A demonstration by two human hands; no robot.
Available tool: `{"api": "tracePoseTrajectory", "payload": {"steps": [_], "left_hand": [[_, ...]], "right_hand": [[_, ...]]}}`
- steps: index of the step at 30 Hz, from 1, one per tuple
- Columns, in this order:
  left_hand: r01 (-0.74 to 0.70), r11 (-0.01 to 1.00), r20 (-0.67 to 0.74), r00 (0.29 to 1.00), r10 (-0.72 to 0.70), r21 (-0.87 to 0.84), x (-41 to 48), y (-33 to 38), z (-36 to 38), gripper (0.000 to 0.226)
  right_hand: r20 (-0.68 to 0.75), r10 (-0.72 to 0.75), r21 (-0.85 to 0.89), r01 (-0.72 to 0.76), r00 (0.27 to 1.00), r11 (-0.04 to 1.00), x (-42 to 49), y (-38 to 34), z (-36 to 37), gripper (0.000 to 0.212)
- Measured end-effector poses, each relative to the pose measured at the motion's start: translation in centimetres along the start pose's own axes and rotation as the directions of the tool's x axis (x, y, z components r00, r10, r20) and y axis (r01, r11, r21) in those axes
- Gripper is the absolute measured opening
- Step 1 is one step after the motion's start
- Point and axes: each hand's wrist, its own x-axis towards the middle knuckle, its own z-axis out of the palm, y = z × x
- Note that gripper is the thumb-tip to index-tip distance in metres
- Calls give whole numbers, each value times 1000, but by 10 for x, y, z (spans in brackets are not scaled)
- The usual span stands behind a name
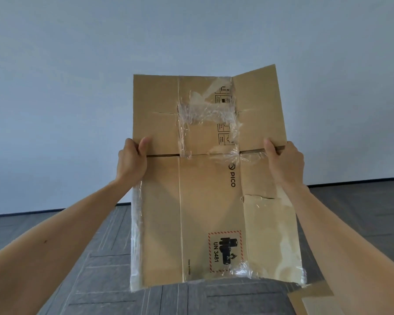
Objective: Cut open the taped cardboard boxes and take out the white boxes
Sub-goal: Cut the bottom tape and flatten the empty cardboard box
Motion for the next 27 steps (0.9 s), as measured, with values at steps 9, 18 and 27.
{"api": "tracePoseTrajectory", "payload": {"steps": [9,18,27], "left_hand": [[75,985,92,992,-90,153,39,-37,100,51],[204,962,180,955,-237,183,91,-141,175,46],[326,929,466,804,-370,174,174,-290,301,43]], "right_hand": [[105,193,-37,-191,975,981,43,93,75,59],[206,284,-154,-256,937,954,69,136,183,56],[210,454,-348,-368,866,862,99,201,336,35]]}}
